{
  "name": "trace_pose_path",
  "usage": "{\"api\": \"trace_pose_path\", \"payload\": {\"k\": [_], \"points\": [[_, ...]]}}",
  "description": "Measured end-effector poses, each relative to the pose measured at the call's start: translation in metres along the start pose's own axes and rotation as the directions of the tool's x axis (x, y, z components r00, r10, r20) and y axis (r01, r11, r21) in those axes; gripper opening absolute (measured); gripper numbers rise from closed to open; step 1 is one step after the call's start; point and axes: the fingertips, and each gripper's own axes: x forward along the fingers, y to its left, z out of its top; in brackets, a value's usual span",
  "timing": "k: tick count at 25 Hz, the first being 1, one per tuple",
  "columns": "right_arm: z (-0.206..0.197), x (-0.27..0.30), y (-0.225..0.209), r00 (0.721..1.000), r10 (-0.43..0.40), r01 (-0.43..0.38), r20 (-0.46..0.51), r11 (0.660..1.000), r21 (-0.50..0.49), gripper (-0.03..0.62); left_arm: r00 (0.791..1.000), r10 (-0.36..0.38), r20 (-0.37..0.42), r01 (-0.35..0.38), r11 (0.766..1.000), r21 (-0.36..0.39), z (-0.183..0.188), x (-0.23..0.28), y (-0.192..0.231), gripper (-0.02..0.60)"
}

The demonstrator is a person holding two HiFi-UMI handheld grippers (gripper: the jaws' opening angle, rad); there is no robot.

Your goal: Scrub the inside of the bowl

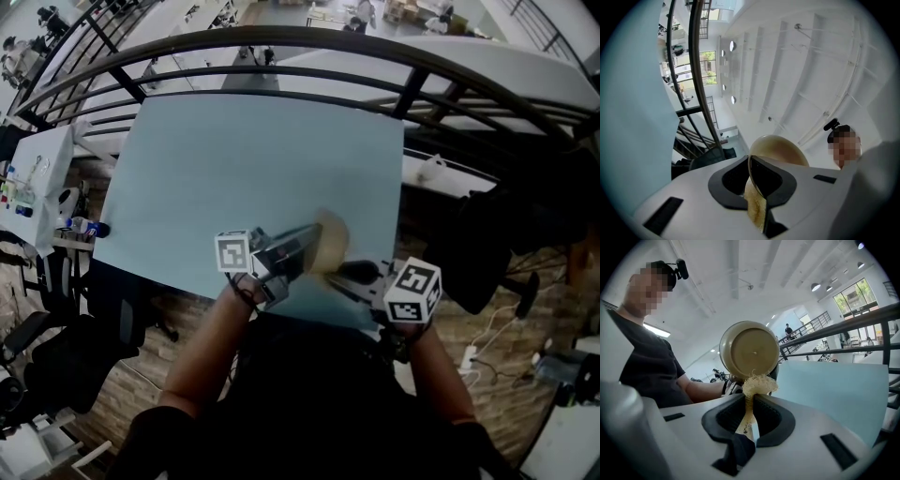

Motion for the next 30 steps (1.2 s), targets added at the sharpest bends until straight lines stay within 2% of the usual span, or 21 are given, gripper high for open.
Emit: {"api": "trace_pose_path", "payload": {"k": [7, 18, 30], "points": [[0.003, -0.004, 0.019, 0.999, 0.05, -0.05, -0.004, 0.998, -0.023, 0.061, 0.998, 0.055, 0.028, -0.055, 0.998, -0.004, 0.005, -0.005, 0.012, 0.009], [0.024, -0.011, 0.037, 0.996, 0.081, -0.078, 0.038, 0.995, -0.062, 0.061, 0.99, 0.137, 0.042, -0.137, 0.991, -0.006, 0.003, -0.022, 0.031, 0.008], [0.048, -0.019, 0.039, 0.993, 0.067, -0.059, 0.092, 0.994, -0.091, 0.061, 0.988, 0.156, 0.013, -0.156, 0.988, -0.007, -0.017, -0.035, 0.036, 0.008]]}}
